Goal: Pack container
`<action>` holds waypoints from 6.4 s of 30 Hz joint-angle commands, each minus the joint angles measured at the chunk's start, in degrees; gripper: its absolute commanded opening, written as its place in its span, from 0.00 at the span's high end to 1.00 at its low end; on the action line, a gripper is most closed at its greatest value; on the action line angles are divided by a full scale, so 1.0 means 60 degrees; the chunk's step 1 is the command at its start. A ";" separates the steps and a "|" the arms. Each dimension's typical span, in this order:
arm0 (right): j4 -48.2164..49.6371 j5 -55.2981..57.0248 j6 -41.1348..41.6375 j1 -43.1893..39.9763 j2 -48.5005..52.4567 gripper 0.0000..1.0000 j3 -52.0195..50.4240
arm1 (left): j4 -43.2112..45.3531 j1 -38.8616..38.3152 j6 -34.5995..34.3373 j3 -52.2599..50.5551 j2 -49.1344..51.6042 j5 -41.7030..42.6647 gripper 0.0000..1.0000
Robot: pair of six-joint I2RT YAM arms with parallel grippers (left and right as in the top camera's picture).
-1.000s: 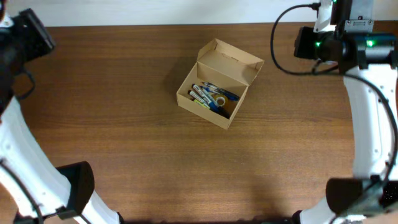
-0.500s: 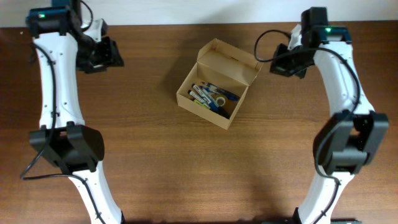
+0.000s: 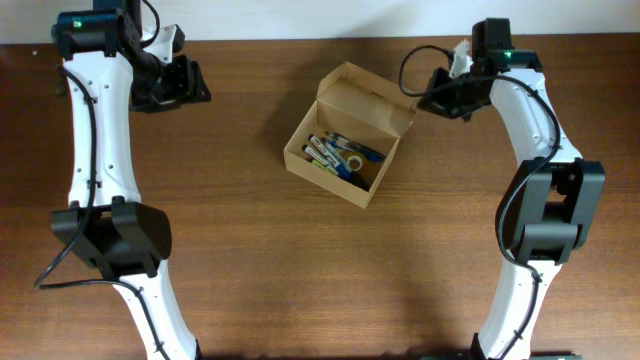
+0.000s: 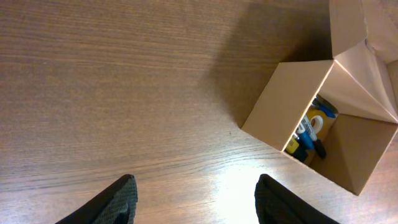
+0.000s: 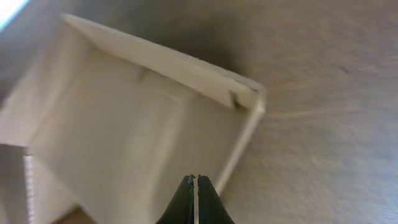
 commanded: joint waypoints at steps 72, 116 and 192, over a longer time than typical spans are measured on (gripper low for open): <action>0.0051 -0.0783 -0.0667 0.0018 0.0419 0.96 -0.0382 | 0.2182 0.0018 -0.0415 -0.0073 0.2353 0.5340 0.85; 0.2328 -0.3909 0.0765 0.0535 0.1705 0.96 -0.0386 | 0.7235 -0.1260 -0.4677 -0.0069 0.5253 0.7726 0.98; -0.5195 0.3231 -0.3413 0.4652 -0.2845 0.96 0.0455 | -0.1257 -0.4710 -0.0594 -0.0634 -0.0251 -0.2448 0.98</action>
